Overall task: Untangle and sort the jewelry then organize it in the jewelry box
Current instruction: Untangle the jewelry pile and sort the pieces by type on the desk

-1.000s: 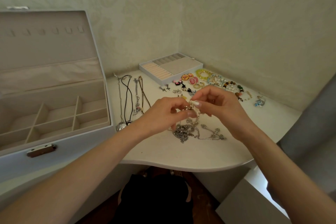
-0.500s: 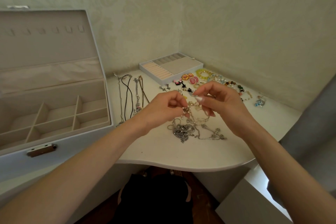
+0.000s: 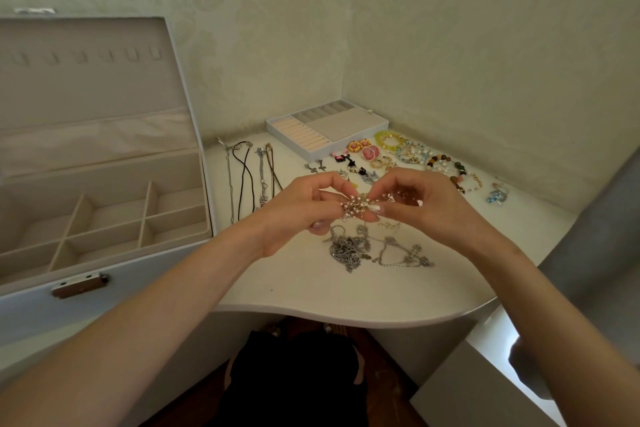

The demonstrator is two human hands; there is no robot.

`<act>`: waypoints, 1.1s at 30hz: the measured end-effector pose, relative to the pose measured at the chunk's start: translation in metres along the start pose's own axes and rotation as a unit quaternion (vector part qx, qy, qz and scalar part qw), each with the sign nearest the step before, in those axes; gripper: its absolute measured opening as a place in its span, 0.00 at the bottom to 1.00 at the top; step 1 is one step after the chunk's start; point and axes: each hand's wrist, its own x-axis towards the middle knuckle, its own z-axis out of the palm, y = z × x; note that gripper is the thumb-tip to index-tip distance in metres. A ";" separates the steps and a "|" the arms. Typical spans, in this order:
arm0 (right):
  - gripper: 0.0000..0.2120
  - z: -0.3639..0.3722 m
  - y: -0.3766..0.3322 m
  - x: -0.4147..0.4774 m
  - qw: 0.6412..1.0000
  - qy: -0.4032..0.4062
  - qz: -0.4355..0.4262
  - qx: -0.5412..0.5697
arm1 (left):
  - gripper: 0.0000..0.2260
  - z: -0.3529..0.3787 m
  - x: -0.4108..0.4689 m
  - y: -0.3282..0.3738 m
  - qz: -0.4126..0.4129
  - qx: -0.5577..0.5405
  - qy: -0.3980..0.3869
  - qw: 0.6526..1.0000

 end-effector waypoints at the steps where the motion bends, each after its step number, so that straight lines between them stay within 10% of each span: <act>1: 0.05 -0.001 -0.001 0.000 1.000 -0.003 -0.006 -0.020 | 0.09 0.000 0.000 0.000 0.000 0.000 -0.001 1.000; 33: 0.06 0.005 0.001 0.001 0.998 0.005 0.015 0.067 | 0.06 0.005 0.005 -0.001 0.072 0.053 0.069 0.994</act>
